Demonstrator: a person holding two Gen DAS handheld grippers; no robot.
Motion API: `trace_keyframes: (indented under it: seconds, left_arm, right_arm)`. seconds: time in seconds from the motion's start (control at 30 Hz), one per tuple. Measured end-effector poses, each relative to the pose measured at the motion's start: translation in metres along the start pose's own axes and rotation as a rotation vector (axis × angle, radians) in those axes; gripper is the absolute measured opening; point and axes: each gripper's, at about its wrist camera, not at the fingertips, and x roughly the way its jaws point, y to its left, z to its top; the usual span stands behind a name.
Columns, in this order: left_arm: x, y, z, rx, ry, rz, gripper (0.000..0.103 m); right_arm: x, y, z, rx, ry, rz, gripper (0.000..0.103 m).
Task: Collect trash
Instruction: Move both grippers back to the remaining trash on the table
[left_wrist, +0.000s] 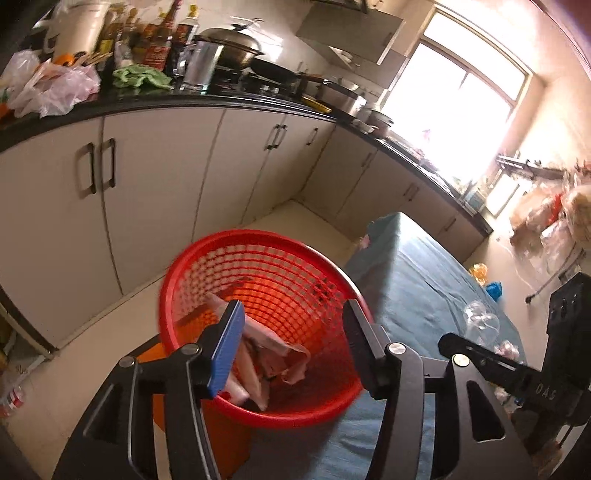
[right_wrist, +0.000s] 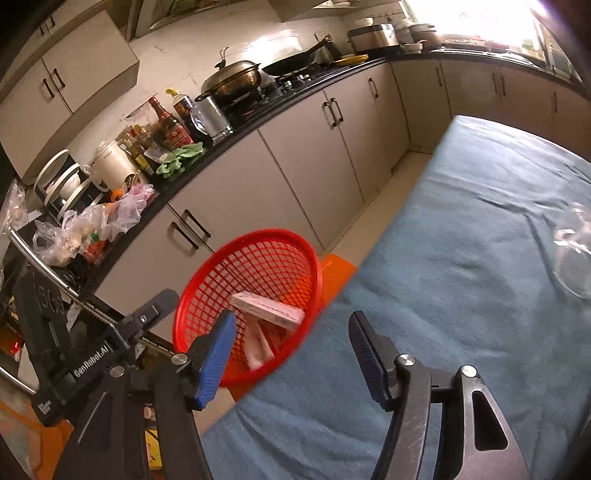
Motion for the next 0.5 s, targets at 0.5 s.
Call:
trace_keyframes:
  seconds: [0.5]
  left_arm:
    - [0.01, -0.123, -0.04, 0.229, 0.095, -0.083, 0.061]
  right_arm:
    - [-0.112, -0.077, -0.036, 0.072, -0.156, -0.086, 0.068]
